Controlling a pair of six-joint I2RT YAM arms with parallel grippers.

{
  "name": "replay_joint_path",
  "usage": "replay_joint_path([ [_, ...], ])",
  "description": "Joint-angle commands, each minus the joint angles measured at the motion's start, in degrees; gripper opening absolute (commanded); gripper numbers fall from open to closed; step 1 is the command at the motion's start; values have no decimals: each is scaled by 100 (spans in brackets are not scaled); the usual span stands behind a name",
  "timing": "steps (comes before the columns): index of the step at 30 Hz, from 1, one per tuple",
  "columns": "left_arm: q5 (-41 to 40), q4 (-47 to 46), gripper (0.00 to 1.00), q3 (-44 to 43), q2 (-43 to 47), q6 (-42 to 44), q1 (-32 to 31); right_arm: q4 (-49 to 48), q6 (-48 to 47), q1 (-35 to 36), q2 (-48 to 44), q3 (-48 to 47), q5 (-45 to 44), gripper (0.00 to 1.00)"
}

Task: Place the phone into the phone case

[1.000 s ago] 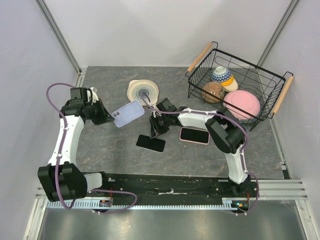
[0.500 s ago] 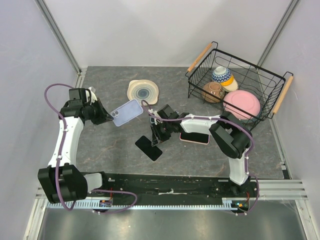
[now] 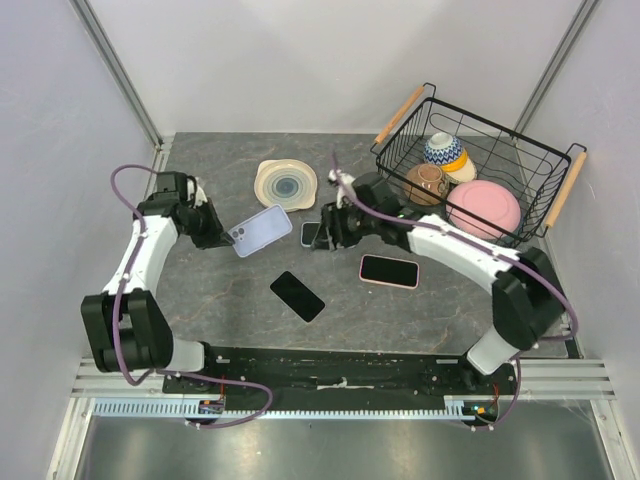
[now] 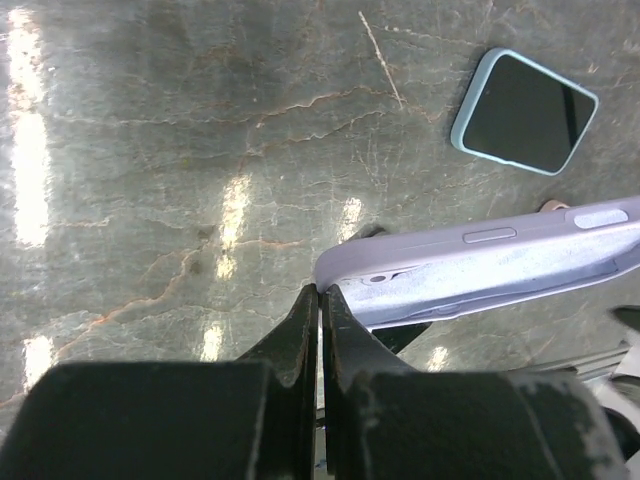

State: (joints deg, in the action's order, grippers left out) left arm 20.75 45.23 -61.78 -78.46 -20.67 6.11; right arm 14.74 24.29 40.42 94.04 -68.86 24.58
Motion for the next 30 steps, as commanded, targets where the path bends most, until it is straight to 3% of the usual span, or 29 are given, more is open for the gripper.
replay_joint_path([
  [1, -141, -190, 2, -457, -371, 159, -539, -24, 198, -718, -596, 250, 398, 59],
  [12, -265, -234, 2, -1503, -2391, 291, -2279, 222, 58, -1845, -1239, 1138, 750, 60],
  [22, -19, 47, 2, -2066, -3588, 625, -2878, 292, 14, -1924, -1169, 1279, 777, 60],
  [30, -423, 372, 2, -2022, -3774, 590, -3037, 292, -4, -1924, -984, 1217, 864, 60],
])
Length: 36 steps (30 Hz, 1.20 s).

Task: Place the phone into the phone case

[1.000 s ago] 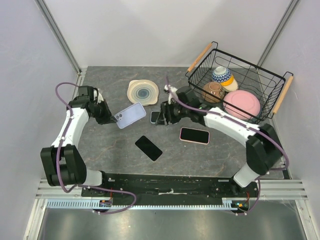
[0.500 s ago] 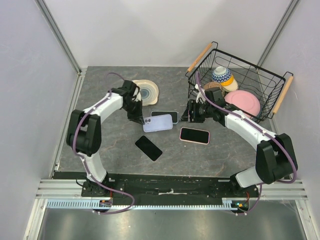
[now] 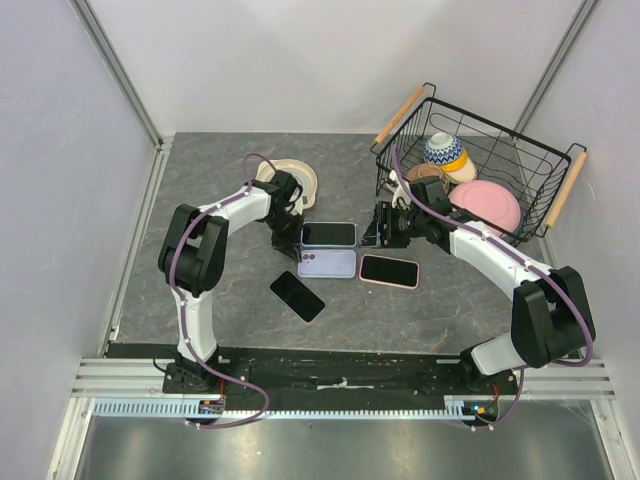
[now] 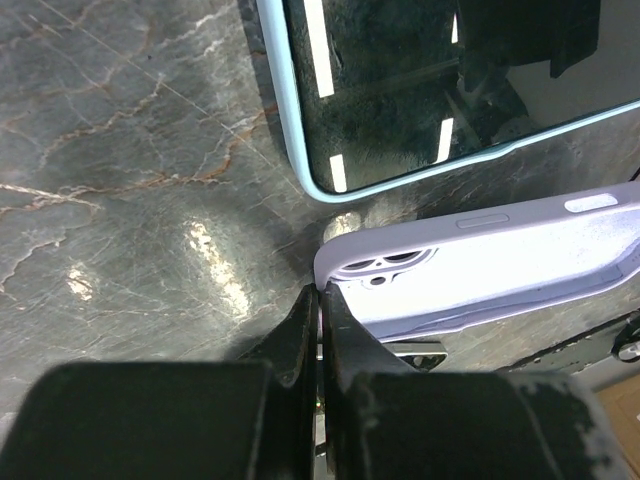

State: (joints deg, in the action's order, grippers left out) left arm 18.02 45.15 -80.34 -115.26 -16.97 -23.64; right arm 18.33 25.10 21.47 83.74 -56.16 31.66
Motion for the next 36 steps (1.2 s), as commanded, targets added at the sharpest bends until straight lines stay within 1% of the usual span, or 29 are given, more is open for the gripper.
replay_joint_path([
  [1, -141, 398, 2, -167, -102, 212, -79, -66, -93, -29, 89, -62, 165, 60],
  [4, -237, 539, 3, -140, -84, 159, -141, -66, -102, -29, 116, -79, 174, 60],
  [6, -281, 609, 6, -123, -32, 89, -167, -57, -120, -21, 116, -88, 156, 60],
  [9, -334, 610, 20, -96, 143, 63, -202, -31, -120, -29, 72, -88, 147, 61],
  [10, -387, 609, 30, -96, 197, 54, -203, -22, -120, -29, 54, -97, 139, 61],
  [12, -448, 609, 37, -123, 415, 54, -194, 13, -128, -20, 37, -105, 121, 61],
  [13, -509, 601, 43, -158, 495, 45, -194, 39, -146, -29, -7, -114, 112, 61],
  [16, -606, 566, 48, -175, 828, 45, -185, 118, -181, -12, -86, -123, 25, 64],
  [19, -651, 478, 50, -62, 1162, 10, -159, 197, -207, 14, -148, -114, -11, 70],
  [21, -633, 355, 50, 52, 1321, -17, -89, 268, -208, 93, -130, -132, 7, 76],
  [22, -398, 285, 50, 236, 1461, -17, -36, 311, -216, 129, -130, -149, 24, 77],
  [24, 23, 92, 50, 578, 1594, -25, 227, 338, -172, 313, -113, -149, 24, 81],
  [27, 446, -172, 50, 1096, 1814, -87, 701, 338, -32, 682, -69, -149, -63, 86],
  [29, 544, -251, 50, 1309, 1884, -139, 1000, 303, 73, 1006, -8, -149, -125, 90],
  [32, 641, -427, 50, 1661, 1867, -192, 1168, 41, 450, 1349, 186, 25, -29, 90],
  [33, 693, -523, 50, 1766, 1832, -210, 1177, -222, 704, 1420, 230, 209, 33, 90],
  [36, 755, -752, 49, 1942, 1657, -377, 1177, -601, 1074, 1631, 344, 526, 121, 89],
])
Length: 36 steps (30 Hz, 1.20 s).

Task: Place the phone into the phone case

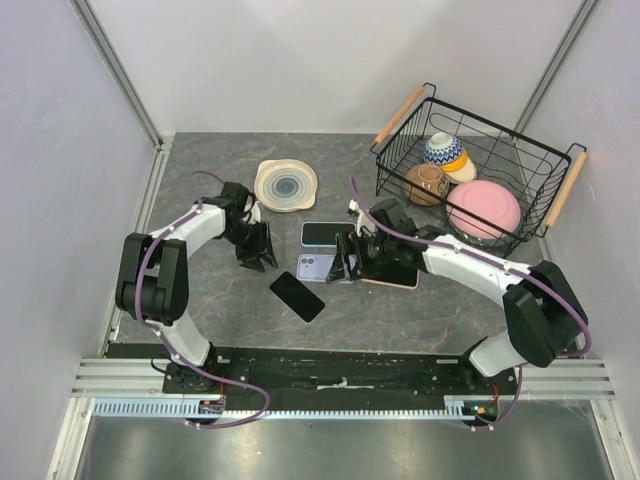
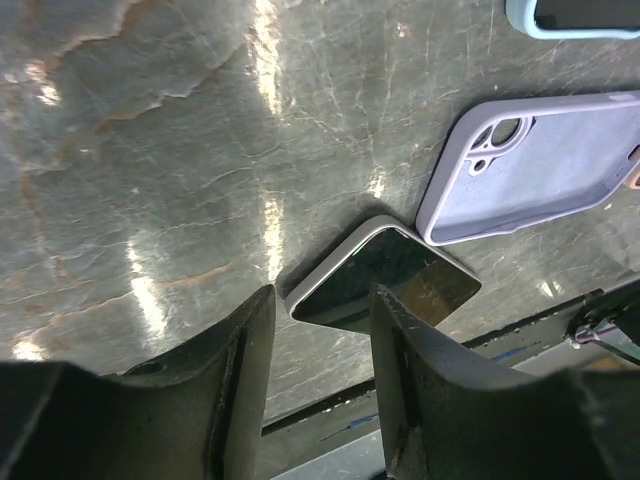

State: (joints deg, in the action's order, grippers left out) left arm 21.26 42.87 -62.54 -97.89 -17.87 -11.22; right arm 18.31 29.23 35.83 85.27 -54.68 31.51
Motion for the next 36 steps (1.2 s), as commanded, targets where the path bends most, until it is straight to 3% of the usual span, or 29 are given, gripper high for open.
replay_joint_path([
  [1, 432, -586, 49, 216, -134, -331, -73, -652, 741, 222, 217, 448, 154, 89],
  [12, 704, -1351, 46, 1367, -117, -902, -178, -1180, 1146, 407, 631, 994, 523, 88],
  [19, 889, -1958, 45, 2123, 313, -1621, -617, -1171, 1207, 407, 692, 1126, 497, 89],
  [36, 845, -3970, 43, 4215, 2089, -3240, -1285, 182, 645, 293, 7, 1266, -409, 91],
])
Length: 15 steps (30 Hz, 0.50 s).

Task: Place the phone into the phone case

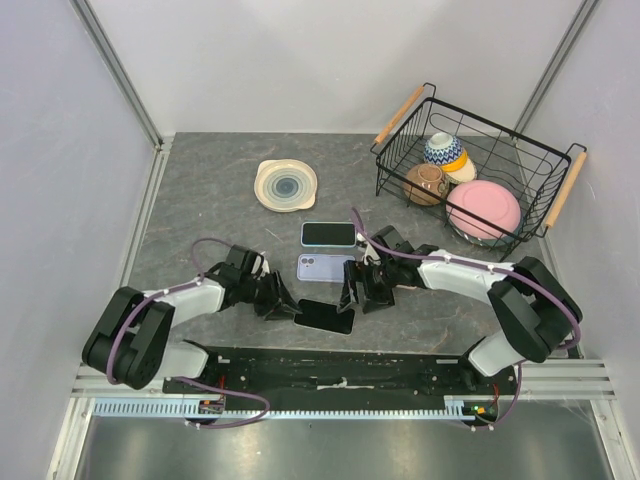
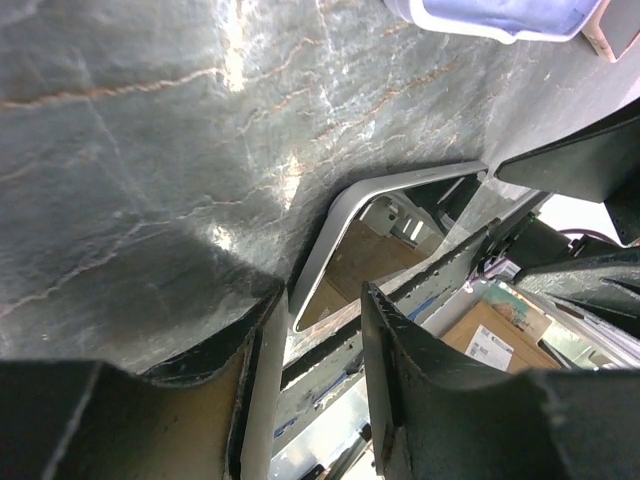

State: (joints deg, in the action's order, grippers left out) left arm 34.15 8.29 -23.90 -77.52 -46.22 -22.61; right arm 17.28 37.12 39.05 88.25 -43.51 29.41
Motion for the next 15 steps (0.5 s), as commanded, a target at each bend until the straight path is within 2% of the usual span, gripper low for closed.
replay_joint_path([
  [1, -488, -513, 43, 334, 26, -362, -234, 276, -144, -29, -291, 202, -181, 91],
  [6, -549, -803, 42, 255, -360, -186, -463, 215, -135, -29, -159, 457, -137, 88],
  [15, -892, -794, 40, 0, -949, 68, -551, 21, -83, -29, 394, 229, -198, 76],
])
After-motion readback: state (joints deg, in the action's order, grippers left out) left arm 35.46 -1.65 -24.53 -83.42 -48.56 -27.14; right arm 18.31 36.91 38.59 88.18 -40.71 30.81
